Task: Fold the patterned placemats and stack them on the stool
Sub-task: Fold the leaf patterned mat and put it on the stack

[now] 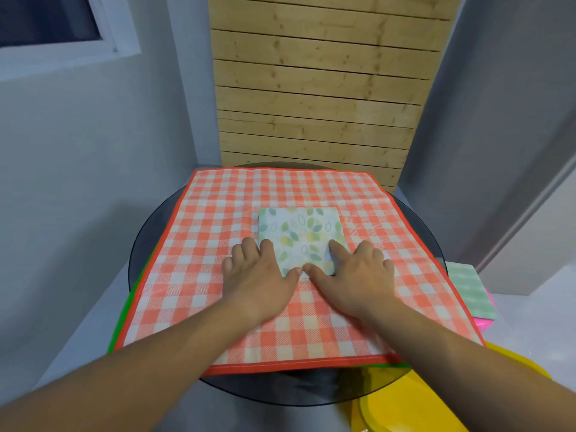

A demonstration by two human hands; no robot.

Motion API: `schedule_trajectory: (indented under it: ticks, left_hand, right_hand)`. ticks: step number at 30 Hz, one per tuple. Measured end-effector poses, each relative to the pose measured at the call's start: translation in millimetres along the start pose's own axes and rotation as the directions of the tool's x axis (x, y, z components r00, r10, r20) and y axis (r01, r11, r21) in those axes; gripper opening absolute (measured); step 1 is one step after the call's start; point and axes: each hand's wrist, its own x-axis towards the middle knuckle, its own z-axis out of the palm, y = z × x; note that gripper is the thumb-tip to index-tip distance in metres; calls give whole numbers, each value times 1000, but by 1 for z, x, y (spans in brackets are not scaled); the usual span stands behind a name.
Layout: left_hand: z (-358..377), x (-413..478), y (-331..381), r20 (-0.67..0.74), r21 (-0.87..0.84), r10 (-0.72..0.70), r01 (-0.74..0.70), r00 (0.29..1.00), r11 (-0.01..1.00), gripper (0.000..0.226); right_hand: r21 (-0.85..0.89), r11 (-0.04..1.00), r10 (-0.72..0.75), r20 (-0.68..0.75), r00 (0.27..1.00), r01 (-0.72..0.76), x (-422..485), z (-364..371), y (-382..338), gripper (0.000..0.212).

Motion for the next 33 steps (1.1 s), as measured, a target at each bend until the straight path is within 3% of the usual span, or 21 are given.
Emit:
schedule_trajectory:
  ticks: [7,18,24,27,30,33]
  left_hand:
    - [-12,9,-17,107,-116,-14,26,994,993,65]
    - [-24,11,-29,242,-179,-36,81,970,980,62]
    - [-34,18,-38,346,-246,-1,92,938,965,68]
    - [-51,19,-40,376,-417,35,135,926,899,73]
    - [-64,28,-36,272,-576,-83,231,959,784,64]
    - [-63,34,-32,239,-669,-180,296,954,682,54]
  right_hand:
    - [75,997,-27,7,1000,26,2,0,14,74]
    - [252,952,-182,-2,983,176,8,-5,52,41]
    - [313,936,-195,72,978,163,14,-7,61,39]
    - [410,905,-177,122,977,113,18,-13,57,38]
    - [626,778,-65,156,986,-48,22,-33,52,33]
    - [717,689,50,99,994,-107,33,-43,50,25]
